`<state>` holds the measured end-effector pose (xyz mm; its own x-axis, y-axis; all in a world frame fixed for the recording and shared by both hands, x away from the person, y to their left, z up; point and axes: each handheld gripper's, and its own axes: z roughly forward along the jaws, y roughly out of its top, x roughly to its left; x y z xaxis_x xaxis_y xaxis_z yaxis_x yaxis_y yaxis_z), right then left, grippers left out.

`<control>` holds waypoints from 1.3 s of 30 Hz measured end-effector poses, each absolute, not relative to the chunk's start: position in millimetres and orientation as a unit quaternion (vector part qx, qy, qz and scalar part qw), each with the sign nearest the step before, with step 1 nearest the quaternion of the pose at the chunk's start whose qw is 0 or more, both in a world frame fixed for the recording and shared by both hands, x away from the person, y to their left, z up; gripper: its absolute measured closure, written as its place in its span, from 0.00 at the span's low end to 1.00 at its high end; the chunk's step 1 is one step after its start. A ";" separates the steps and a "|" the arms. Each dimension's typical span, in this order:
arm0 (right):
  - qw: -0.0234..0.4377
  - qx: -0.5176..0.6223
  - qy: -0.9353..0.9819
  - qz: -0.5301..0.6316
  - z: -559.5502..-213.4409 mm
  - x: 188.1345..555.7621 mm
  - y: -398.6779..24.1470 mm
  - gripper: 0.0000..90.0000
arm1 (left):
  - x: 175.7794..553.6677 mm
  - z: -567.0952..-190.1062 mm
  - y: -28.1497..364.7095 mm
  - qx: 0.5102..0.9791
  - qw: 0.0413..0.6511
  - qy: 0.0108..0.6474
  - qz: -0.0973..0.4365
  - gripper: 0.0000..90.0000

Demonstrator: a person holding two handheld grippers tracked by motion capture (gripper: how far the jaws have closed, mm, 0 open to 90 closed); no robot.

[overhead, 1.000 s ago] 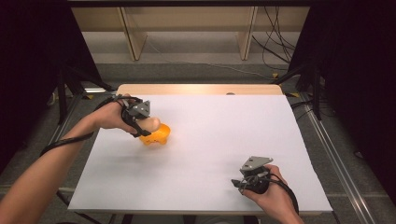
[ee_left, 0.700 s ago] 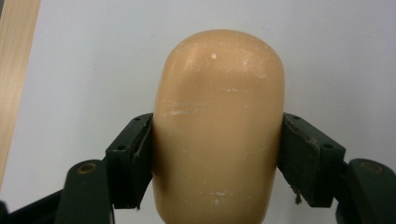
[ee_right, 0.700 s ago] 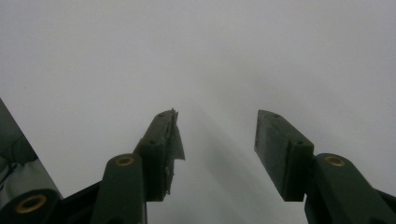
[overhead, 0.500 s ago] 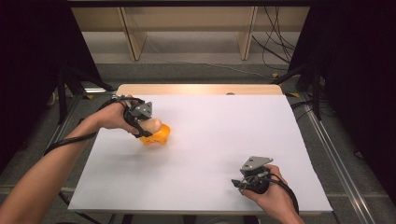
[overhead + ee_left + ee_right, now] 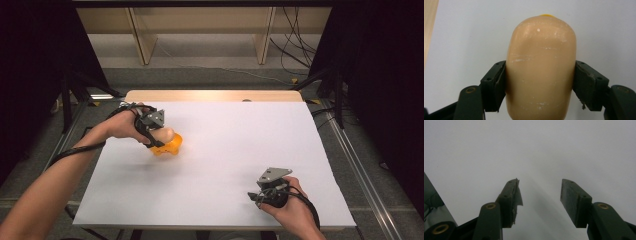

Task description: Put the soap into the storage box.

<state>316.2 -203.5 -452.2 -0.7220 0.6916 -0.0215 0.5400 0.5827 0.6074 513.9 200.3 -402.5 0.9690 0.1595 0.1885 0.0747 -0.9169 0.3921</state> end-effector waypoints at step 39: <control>0.131 0.351 0.881 0.290 -453.3 316.0 -203.0 0.55 | 520.9 -400.4 194.8 0.970 0.202 0.103 0.087 0.29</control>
<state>316.0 -203.0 -453.3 -0.7199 0.6936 -0.0275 0.5418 0.5862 0.6023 520.9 194.8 -400.4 0.9635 0.2356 0.1272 0.1655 -0.8974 0.4091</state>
